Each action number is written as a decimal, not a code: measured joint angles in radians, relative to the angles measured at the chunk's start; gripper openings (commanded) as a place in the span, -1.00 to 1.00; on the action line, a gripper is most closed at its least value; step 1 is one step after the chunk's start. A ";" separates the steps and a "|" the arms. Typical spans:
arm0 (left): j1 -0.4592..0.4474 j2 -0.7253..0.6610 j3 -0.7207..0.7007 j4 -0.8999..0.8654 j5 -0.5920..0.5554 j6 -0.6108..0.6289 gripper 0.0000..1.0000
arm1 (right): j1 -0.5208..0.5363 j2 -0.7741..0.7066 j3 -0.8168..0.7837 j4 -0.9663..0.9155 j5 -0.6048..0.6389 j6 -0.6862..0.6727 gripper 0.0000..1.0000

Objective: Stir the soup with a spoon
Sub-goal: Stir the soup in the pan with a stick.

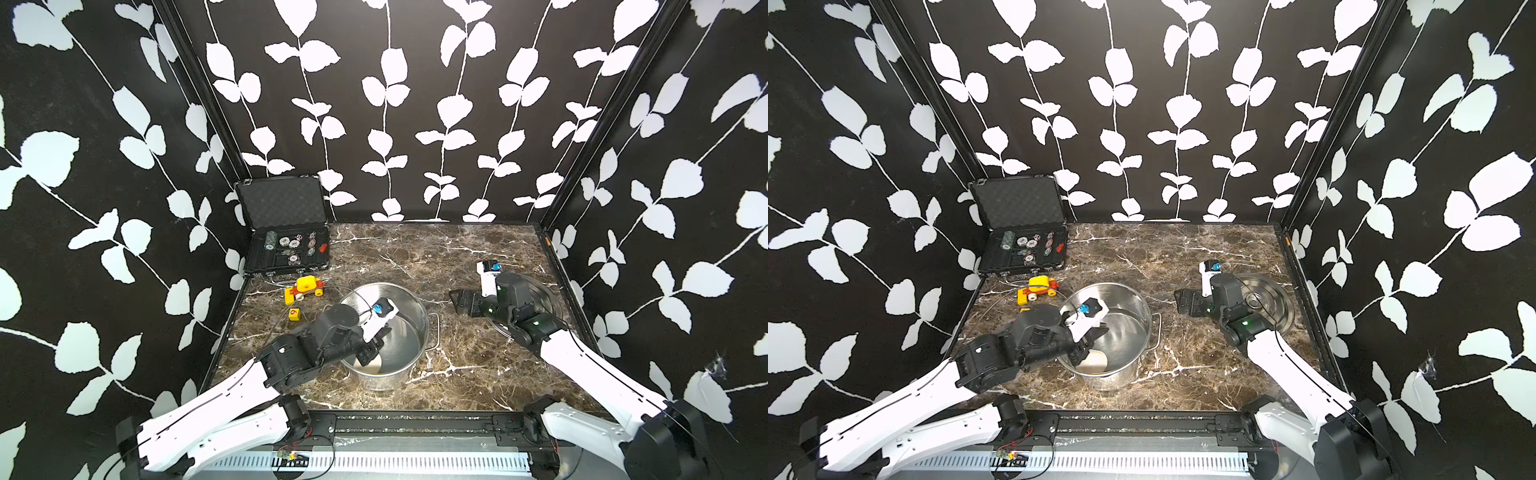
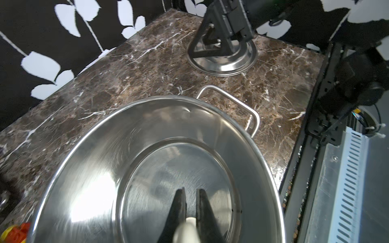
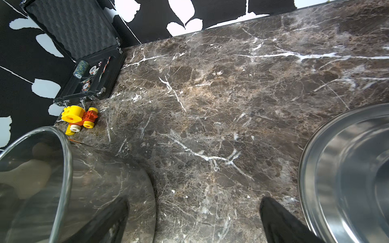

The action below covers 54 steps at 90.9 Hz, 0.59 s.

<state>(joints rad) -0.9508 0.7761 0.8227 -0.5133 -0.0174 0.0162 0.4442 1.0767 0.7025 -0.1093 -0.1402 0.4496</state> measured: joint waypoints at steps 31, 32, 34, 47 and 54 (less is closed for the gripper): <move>0.215 0.017 -0.032 0.064 -0.003 -0.028 -1.00 | 0.000 0.008 0.000 0.006 -0.007 0.006 0.98; 0.221 0.026 -0.032 0.072 -0.005 -0.029 -1.00 | 0.000 0.008 0.000 0.007 -0.007 0.006 0.98; 0.230 0.041 -0.032 0.084 -0.005 -0.031 -1.00 | 0.000 0.008 0.000 0.008 -0.007 0.007 0.98; 0.306 0.167 -0.017 0.160 -0.014 -0.037 -1.00 | 0.000 0.007 0.000 0.008 -0.006 0.006 0.98; 0.331 0.234 0.010 0.194 -0.021 -0.037 -1.00 | 0.000 0.003 0.000 0.008 -0.005 0.006 0.98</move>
<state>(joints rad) -0.6201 1.0100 0.8322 -0.3195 -0.0387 -0.0204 0.4442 1.0801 0.7025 -0.1013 -0.1455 0.4553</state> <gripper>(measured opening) 0.095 0.990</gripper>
